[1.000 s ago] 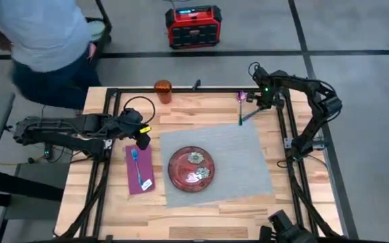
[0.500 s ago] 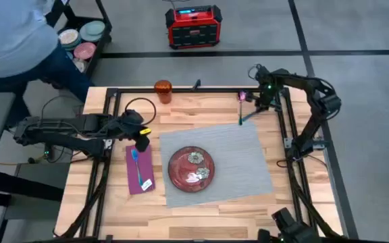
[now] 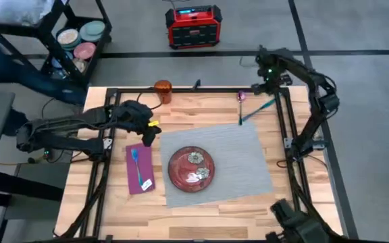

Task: Set table place
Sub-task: Put the blue table knife on the gray placemat to the right of the red plate

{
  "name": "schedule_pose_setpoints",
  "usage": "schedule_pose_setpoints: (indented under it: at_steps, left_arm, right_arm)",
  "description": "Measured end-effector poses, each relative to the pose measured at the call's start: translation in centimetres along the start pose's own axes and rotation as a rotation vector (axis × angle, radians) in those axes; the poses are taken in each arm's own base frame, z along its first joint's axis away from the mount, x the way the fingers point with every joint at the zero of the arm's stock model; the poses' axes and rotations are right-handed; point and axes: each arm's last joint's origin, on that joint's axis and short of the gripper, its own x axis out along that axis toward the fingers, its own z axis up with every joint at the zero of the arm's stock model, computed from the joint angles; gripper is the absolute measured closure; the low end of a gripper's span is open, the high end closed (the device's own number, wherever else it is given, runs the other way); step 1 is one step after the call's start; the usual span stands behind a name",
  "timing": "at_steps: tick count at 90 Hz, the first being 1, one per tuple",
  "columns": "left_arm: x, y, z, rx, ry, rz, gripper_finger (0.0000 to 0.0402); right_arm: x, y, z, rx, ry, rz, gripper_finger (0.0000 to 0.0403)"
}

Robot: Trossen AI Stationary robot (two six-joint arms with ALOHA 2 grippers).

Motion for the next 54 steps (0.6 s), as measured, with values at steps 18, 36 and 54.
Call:
schedule_pose_setpoints:
  at_steps: [18,36,54]
  left_arm:
    - [1.2,-0.2,0.3,-0.016,0.023,-0.059,0.039]
    - [1.3,-0.3,0.3,-0.023,0.023,-0.061,0.0391]
    - [1.3,-0.4,0.5,-0.05,0.003,-0.071,0.0391]
  right_arm:
    - [1.9,2.0,1.6,-0.028,0.04,-0.049,0.0403]
    - [2.8,2.4,3.9,0.143,-0.042,0.318,0.0403]
    - [3.7,1.6,3.2,0.328,-0.204,0.478,0.0403]
